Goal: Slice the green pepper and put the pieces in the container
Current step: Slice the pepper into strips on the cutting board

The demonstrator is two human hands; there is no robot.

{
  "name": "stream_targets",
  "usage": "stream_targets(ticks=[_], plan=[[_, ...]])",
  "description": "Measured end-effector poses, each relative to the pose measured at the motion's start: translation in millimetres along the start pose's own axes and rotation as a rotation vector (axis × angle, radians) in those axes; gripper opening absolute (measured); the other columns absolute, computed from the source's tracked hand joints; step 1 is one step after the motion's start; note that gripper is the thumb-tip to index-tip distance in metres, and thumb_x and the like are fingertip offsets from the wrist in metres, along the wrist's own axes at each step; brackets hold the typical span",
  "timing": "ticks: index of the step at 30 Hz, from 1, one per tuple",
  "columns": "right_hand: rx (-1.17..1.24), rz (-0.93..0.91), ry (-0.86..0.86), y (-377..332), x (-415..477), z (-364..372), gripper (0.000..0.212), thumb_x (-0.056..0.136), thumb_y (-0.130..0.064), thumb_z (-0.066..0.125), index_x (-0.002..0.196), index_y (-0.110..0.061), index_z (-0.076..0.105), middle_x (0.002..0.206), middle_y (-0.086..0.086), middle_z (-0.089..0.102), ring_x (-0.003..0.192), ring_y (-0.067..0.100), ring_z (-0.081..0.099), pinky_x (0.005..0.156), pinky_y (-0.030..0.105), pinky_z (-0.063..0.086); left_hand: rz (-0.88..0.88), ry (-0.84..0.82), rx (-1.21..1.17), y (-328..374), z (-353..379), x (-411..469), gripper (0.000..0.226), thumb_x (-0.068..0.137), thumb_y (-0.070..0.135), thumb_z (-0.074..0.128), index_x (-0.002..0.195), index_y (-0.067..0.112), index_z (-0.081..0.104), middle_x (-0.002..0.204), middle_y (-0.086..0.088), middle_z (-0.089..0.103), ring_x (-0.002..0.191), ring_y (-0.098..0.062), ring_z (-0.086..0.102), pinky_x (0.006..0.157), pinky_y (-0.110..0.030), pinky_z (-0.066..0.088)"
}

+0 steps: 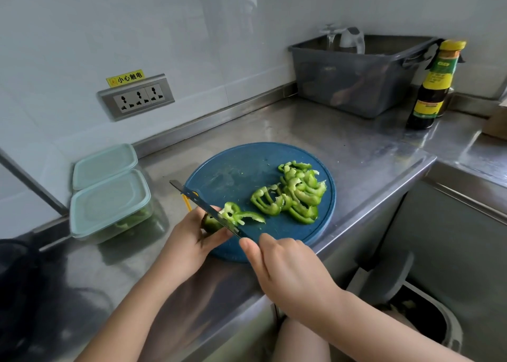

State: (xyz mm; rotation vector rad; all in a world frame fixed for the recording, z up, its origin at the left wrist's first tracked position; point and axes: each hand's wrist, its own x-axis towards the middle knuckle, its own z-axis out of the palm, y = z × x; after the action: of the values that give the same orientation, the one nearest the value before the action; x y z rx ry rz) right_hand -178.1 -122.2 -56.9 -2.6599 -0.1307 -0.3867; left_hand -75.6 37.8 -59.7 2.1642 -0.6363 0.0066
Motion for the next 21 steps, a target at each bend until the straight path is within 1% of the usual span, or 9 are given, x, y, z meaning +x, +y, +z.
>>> stream_targets(ticks=[2, 4, 7, 9, 11, 13, 14, 19, 21], plan=[[-0.048, 0.034, 0.0, 0.8, -0.2, 1.7, 0.058, 0.088, -0.063, -0.009, 0.061, -0.021, 0.021, 0.046, -0.006, 0.014, 0.042, 0.027, 0.026, 0.038, 0.026, 0.007, -0.026, 0.008, -0.003, -0.9, -0.2, 0.1, 0.053, 0.06, 0.071, 0.057, 0.088, 0.026, 0.064, 0.078, 0.0, 0.064, 0.072, -0.013, 0.058, 0.063, -0.019, 0.042], [-0.055, 0.095, 0.041, -0.7, -0.5, 1.0, 0.053, 0.097, -0.054, 0.005, 0.06, -0.02, 0.022, 0.047, -0.006, 0.0, 0.036, 0.023, 0.012, 0.04, 0.022, -0.004, -0.054, 0.022, -0.001, -3.6, 1.1, -0.1, 0.051, 0.059, 0.066, 0.057, 0.089, 0.025, 0.065, 0.077, -0.002, 0.065, 0.072, -0.011, 0.059, 0.063, -0.018, 0.043], [-0.088, 0.116, 0.055, -2.9, 4.2, 2.1, 0.049, 0.099, -0.049, 0.012, 0.059, -0.021, 0.019, 0.05, -0.004, -0.006, 0.037, 0.02, -0.001, 0.042, 0.022, -0.008, -0.093, 0.067, 0.016, -4.3, 3.2, 0.2, 0.057, 0.055, 0.066, 0.057, 0.088, 0.021, 0.065, 0.076, -0.003, 0.066, 0.071, -0.012, 0.061, 0.064, -0.022, 0.044], [-0.116, 0.139, 0.019, -4.7, 5.2, 0.9, 0.049, 0.097, -0.049, 0.018, 0.058, -0.021, 0.011, 0.049, -0.005, -0.005, 0.038, 0.016, -0.005, 0.041, 0.023, -0.008, -0.084, 0.087, 0.058, -3.9, 3.6, -0.4, 0.059, 0.056, 0.068, 0.056, 0.088, 0.02, 0.063, 0.072, 0.0, 0.065, 0.066, -0.006, 0.06, 0.058, -0.018, 0.043], [-0.137, 0.165, -0.064, -7.0, 6.9, -1.7, 0.048, 0.096, -0.051, 0.015, 0.059, -0.022, 0.007, 0.048, -0.006, 0.006, 0.038, 0.016, 0.006, 0.039, 0.027, 0.002, -0.077, 0.1, 0.093, -3.8, 3.6, 0.0, 0.062, 0.057, 0.07, 0.054, 0.092, 0.02, 0.064, 0.074, 0.002, 0.067, 0.069, -0.007, 0.062, 0.06, -0.02, 0.046], [-0.098, 0.109, -0.09, -2.4, 11.7, 1.7, 0.049, 0.097, -0.052, 0.013, 0.06, -0.02, 0.018, 0.054, -0.003, 0.026, 0.05, 0.028, 0.03, 0.046, 0.033, 0.021, -0.069, 0.103, 0.112, -4.9, 3.0, 0.1, 0.065, 0.058, 0.072, 0.053, 0.095, 0.02, 0.064, 0.079, 0.003, 0.069, 0.075, -0.01, 0.065, 0.063, -0.024, 0.049], [-0.058, 0.102, -0.113, -1.7, 13.4, 1.5, 0.05, 0.098, -0.052, 0.014, 0.061, -0.019, 0.022, 0.057, -0.001, 0.03, 0.057, 0.03, 0.035, 0.051, 0.034, 0.025, -0.063, 0.106, 0.121, -5.4, 2.7, 0.3, 0.066, 0.058, 0.073, 0.052, 0.096, 0.02, 0.065, 0.081, 0.004, 0.069, 0.077, -0.01, 0.065, 0.063, -0.022, 0.048], [-0.092, 0.112, -0.175, -9.1, 19.4, -2.5, 0.049, 0.099, -0.05, 0.015, 0.062, -0.018, 0.022, 0.059, -0.001, 0.03, 0.048, 0.02, 0.026, 0.043, 0.03, 0.017, -0.039, 0.105, 0.122, -3.8, 2.7, 1.6, 0.066, 0.059, 0.073, 0.049, 0.097, 0.022, 0.065, 0.083, 0.009, 0.069, 0.078, -0.001, 0.063, 0.06, -0.009, 0.043], [-0.103, 0.111, -0.189, -12.1, 21.0, -3.7, 0.049, 0.1, -0.047, 0.015, 0.062, -0.018, 0.021, 0.06, 0.0, 0.029, 0.051, 0.025, 0.03, 0.044, 0.031, 0.019, -0.044, 0.108, 0.125, -3.3, 2.8, 1.4, 0.067, 0.058, 0.072, 0.048, 0.096, 0.019, 0.065, 0.081, 0.008, 0.068, 0.077, -0.003, 0.063, 0.059, -0.008, 0.042]])
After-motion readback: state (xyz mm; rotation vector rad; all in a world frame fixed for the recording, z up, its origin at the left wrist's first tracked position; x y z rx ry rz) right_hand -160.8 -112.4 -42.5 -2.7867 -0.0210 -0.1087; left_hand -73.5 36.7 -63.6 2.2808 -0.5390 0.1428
